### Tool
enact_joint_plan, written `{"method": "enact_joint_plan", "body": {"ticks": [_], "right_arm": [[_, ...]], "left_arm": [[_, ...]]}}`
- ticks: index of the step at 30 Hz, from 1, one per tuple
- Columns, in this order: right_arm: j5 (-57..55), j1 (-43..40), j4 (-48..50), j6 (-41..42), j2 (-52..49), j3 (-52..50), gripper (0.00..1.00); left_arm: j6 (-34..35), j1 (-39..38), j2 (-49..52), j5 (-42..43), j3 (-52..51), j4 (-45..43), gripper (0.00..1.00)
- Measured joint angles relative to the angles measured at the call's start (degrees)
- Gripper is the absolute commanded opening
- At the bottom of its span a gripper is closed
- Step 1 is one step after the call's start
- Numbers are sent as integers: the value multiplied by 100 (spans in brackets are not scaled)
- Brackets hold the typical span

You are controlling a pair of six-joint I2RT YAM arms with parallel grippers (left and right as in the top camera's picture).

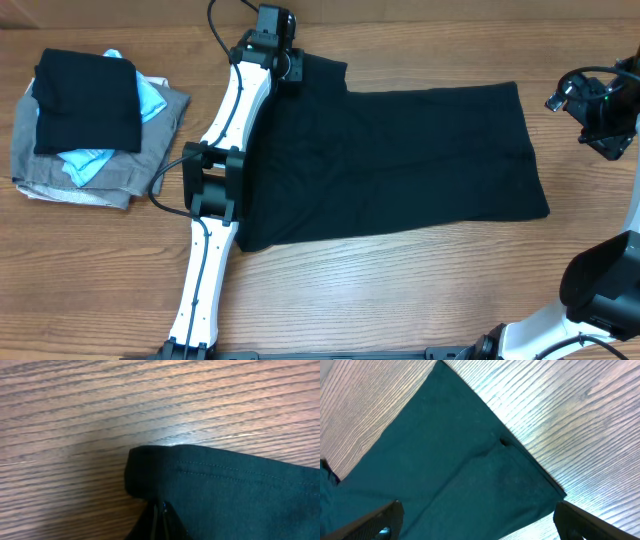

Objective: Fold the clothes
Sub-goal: 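Grasp the black shirt's top left corner with the left gripper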

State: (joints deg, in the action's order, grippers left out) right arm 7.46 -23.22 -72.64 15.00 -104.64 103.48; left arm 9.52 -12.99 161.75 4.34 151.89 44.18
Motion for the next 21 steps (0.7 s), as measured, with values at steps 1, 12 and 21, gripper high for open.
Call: {"method": "enact_joint_plan", "body": {"ticks": [1, 12, 21], "right_arm": [[2, 0, -2, -2, 0, 0, 100], [2, 0, 2, -2, 0, 0, 100], [2, 0, 125, 0, 0, 0, 100]], "left_arm": [[0, -2, 7, 20, 42, 13, 4], [151, -7, 59, 122, 1099, 1078, 4], [221, -7, 59, 129, 1178, 1399, 6]]}}
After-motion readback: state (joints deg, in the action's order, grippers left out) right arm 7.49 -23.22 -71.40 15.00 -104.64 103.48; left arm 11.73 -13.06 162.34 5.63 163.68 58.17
